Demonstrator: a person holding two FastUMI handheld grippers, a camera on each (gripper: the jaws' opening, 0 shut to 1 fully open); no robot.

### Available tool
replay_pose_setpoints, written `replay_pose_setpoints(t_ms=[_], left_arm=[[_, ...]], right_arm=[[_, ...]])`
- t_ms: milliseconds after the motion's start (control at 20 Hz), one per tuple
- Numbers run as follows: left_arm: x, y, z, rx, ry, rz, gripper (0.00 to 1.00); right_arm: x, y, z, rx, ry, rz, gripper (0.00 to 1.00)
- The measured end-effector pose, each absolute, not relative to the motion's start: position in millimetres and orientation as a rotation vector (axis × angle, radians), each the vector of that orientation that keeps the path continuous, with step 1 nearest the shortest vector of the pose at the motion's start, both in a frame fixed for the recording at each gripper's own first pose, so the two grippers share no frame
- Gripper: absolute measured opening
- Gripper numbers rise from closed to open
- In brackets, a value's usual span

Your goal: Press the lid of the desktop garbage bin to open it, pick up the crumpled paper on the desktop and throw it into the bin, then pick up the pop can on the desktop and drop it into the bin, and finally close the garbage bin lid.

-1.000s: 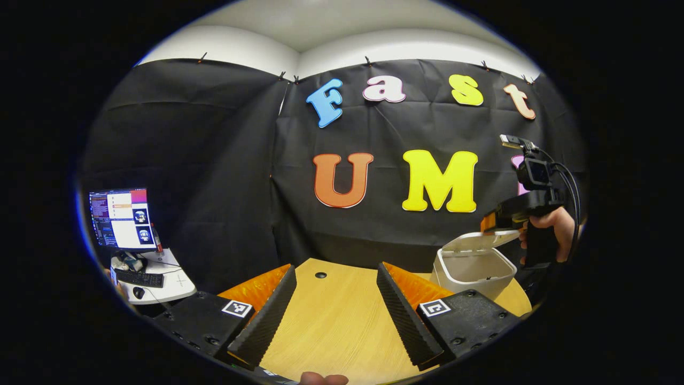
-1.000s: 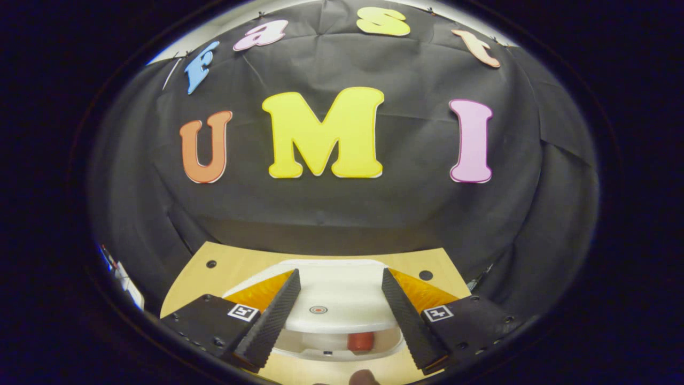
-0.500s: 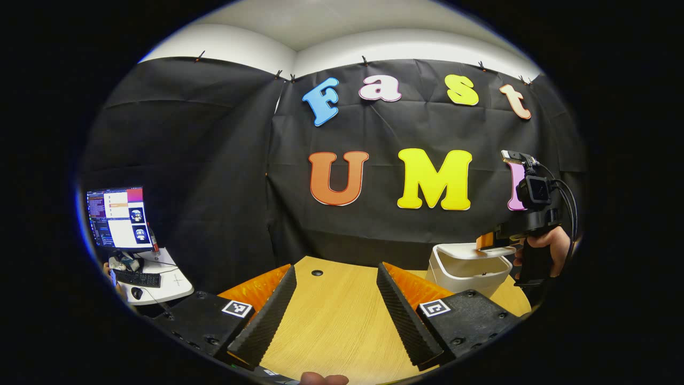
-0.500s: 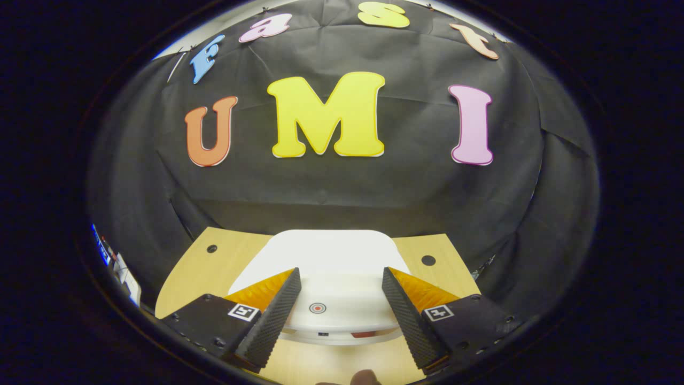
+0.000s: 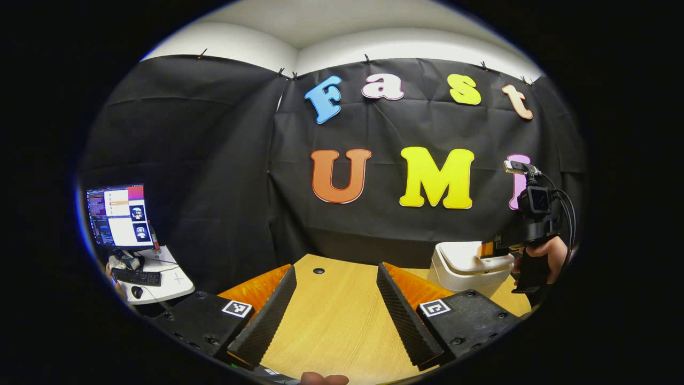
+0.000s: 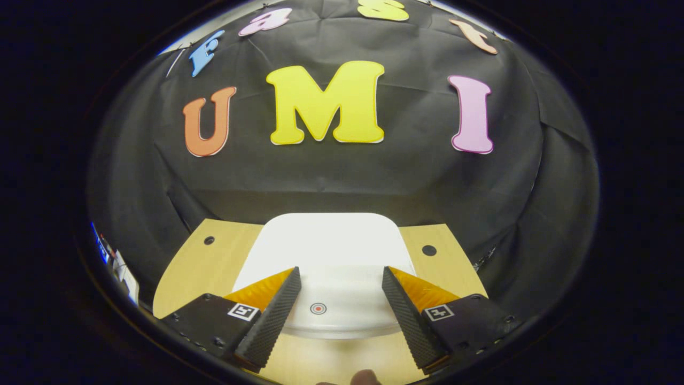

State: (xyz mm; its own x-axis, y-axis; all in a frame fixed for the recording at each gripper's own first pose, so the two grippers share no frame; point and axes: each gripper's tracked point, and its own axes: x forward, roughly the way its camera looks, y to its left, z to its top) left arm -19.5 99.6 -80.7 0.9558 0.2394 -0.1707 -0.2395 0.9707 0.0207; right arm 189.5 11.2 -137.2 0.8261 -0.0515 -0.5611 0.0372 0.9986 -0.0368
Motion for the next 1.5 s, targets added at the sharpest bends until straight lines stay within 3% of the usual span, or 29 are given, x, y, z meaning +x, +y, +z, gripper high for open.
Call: replay_pose_setpoints(t_ms=[900,1500], left_arm=[[-6,83,-95,-0.032,0.206,0.203,0.98],[6,64,-94,-0.046,0.205,0.124,0.98]], right_arm=[[187,11,-151,-0.078,0.584,0.009,0.98],[189,12,-148,-0.053,0.406,-0.013,0.99]])
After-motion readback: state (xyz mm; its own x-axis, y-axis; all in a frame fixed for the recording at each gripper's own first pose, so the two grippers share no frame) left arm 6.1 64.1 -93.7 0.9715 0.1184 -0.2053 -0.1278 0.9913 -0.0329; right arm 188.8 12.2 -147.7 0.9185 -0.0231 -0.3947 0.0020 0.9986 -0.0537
